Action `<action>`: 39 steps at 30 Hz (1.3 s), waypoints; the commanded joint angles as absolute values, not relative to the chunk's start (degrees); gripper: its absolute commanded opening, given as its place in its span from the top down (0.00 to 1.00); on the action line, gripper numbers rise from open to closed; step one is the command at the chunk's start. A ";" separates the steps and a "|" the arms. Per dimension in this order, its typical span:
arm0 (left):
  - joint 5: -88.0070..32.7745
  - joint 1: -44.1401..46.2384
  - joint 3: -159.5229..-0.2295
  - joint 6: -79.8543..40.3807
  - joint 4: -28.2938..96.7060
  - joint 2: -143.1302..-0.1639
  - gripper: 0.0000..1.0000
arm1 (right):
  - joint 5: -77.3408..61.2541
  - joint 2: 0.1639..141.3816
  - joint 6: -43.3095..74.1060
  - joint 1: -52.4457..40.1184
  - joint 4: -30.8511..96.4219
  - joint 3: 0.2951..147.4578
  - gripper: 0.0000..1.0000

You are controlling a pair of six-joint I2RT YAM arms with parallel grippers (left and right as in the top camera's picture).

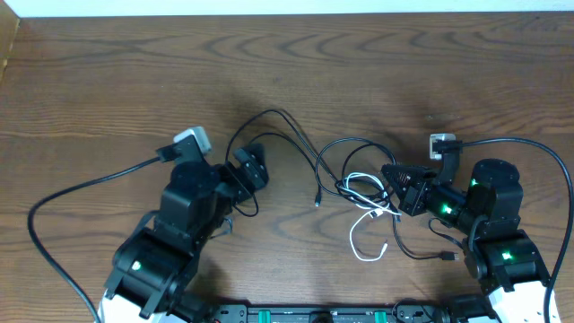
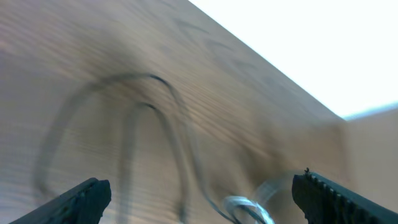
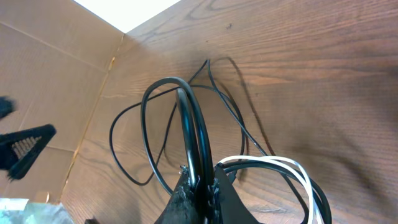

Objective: Untangle cables

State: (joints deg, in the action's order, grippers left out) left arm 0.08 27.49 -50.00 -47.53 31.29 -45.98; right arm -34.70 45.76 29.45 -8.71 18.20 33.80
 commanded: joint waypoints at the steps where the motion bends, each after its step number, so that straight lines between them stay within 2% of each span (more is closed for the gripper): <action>1: -15.90 27.46 -51.18 -50.22 31.14 -46.92 0.02 | -34.44 45.76 28.69 -9.06 18.00 34.81 0.99; 12: -33.67 33.56 -48.49 -67.00 21.69 -64.77 0.02 | -34.68 45.76 30.15 -9.04 18.50 34.81 0.99; 14: -34.52 34.65 -48.49 -71.42 21.61 -68.36 0.02 | -34.68 45.76 30.17 -9.04 18.65 34.81 0.99; 16: -34.57 35.90 -48.49 -74.08 20.71 -71.59 0.11 | -34.68 45.76 30.15 -9.04 18.79 34.81 0.99; 27: -36.84 39.62 -48.49 -78.35 8.38 -83.66 0.12 | -34.70 45.76 30.15 -9.06 19.25 34.81 0.99; 29: -36.80 39.62 -48.49 -78.35 6.44 -84.97 0.19 | -34.70 45.76 30.15 -9.06 19.31 34.81 0.99; 32: -33.39 39.64 -48.49 -77.58 5.56 -86.98 0.41 | -34.72 45.76 30.15 -9.06 19.29 34.81 0.99; 36: -28.42 39.64 -48.49 -76.82 6.31 -89.80 0.61 | -35.59 45.76 30.17 -9.06 19.31 34.81 0.99; 39: -28.38 39.62 -48.49 -76.82 6.31 -91.48 0.82 | -35.77 45.76 30.17 -9.04 19.55 34.81 0.99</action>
